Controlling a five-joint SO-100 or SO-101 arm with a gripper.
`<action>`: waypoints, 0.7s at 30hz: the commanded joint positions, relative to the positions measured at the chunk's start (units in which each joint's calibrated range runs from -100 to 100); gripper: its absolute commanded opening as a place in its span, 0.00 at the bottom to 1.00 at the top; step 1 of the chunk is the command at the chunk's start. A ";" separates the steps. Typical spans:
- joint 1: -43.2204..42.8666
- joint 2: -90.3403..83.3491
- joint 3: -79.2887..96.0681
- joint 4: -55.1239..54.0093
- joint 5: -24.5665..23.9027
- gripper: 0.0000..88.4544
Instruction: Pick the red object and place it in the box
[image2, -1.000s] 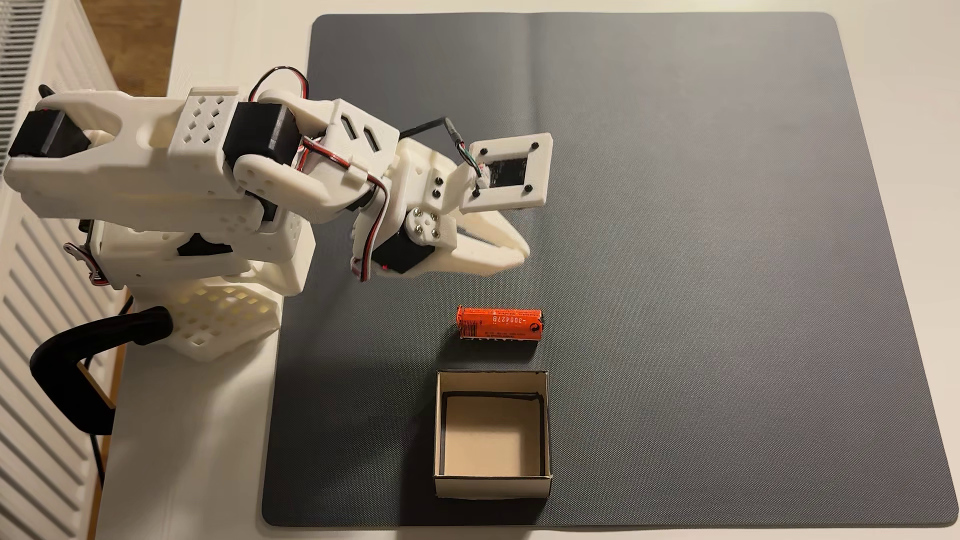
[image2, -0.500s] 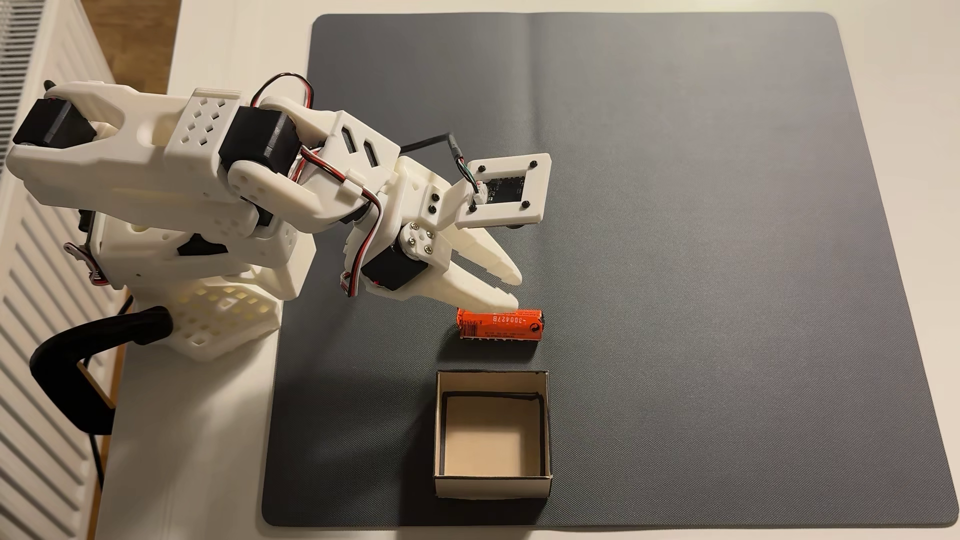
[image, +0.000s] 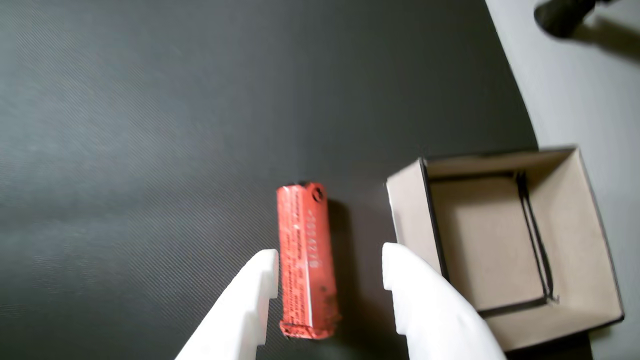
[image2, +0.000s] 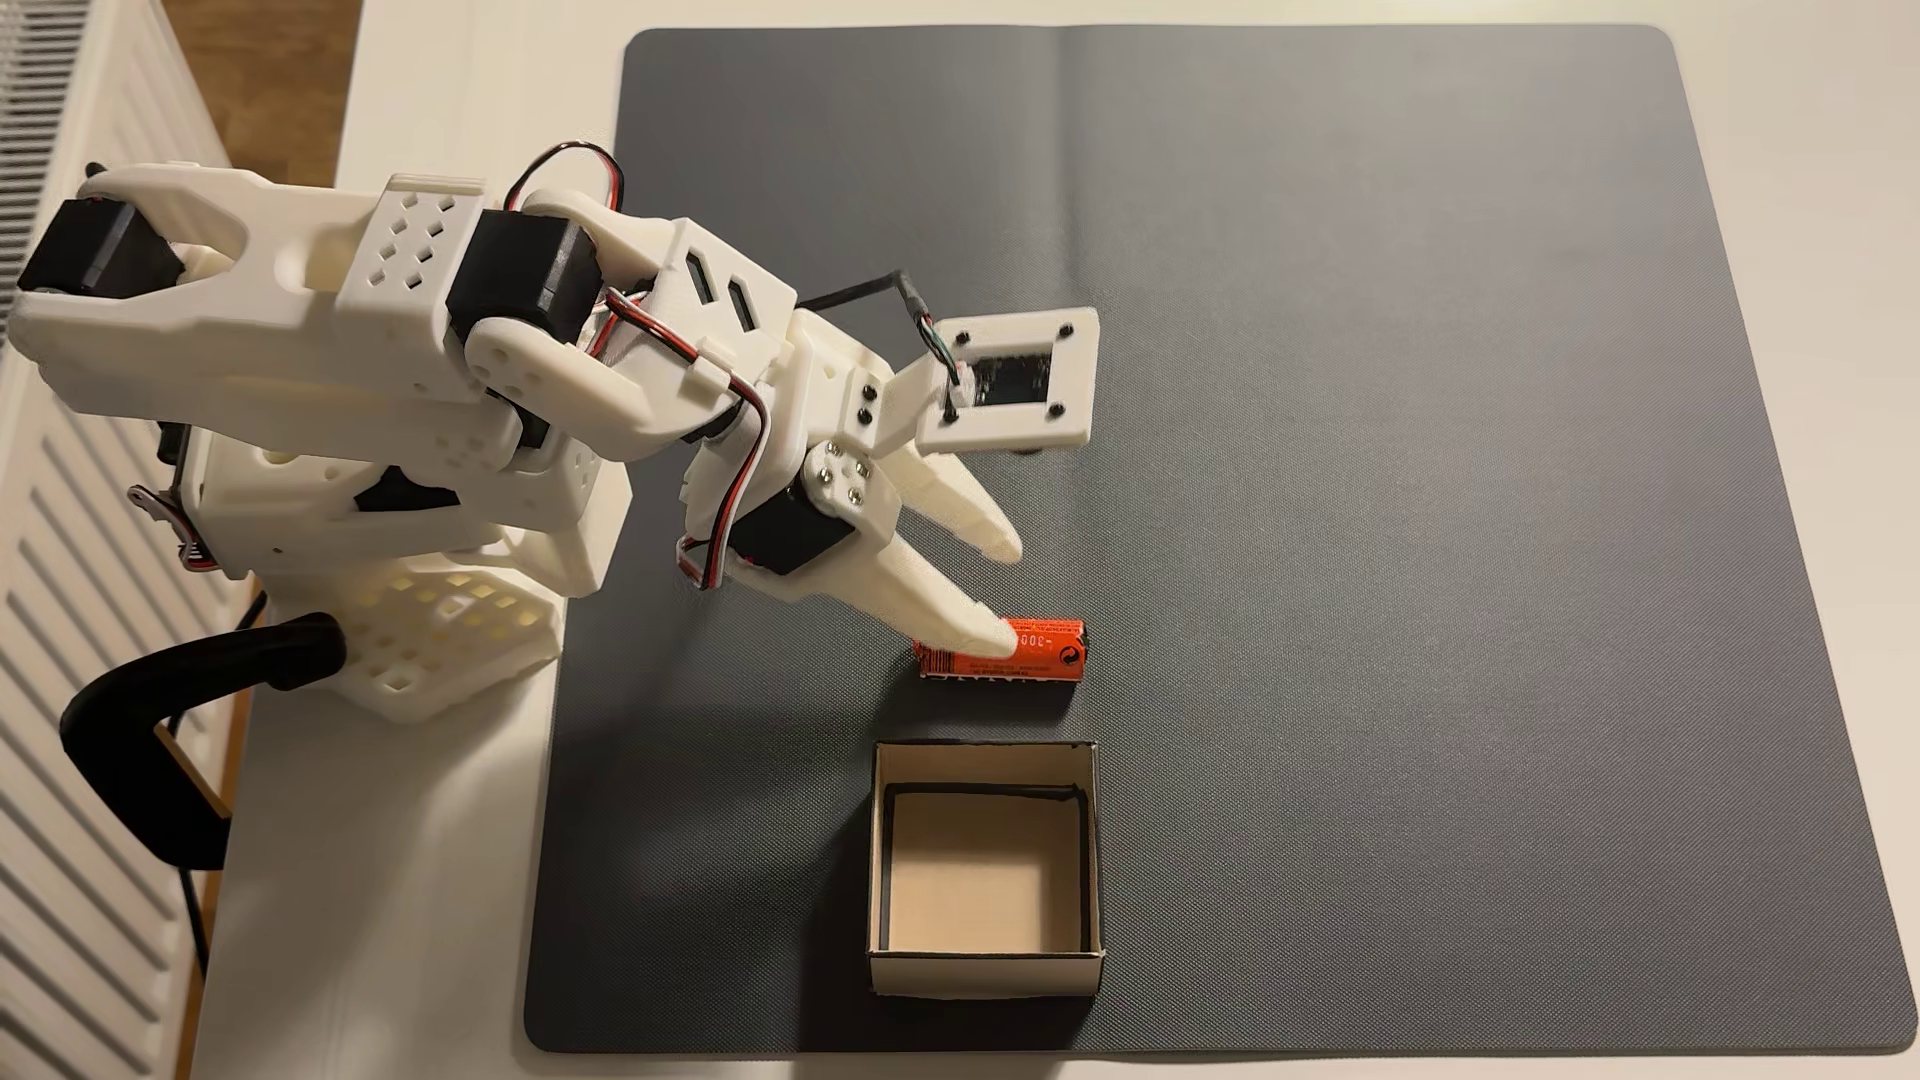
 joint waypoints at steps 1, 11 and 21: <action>-0.52 4.66 0.64 -3.33 -0.09 0.19; -0.30 18.86 0.64 -17.92 -0.09 0.19; -0.30 25.58 0.28 -22.12 -0.14 0.19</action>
